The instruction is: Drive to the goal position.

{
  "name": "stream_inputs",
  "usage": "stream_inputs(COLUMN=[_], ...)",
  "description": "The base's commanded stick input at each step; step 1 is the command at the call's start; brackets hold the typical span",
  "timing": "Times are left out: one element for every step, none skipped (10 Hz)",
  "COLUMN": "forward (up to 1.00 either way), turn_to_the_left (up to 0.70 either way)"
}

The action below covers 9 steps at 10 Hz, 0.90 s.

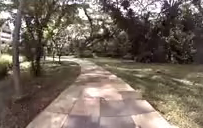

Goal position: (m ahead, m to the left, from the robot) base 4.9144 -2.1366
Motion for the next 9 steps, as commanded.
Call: stream_inputs(forward=[0.45,0.45,0.45,0.45,0.45,0.45,0.45,0.45,0.45], turn_to_the_left=[0.0,0.0,0.0,0.1,0.27,0.27,0.27,0.27,0.27])
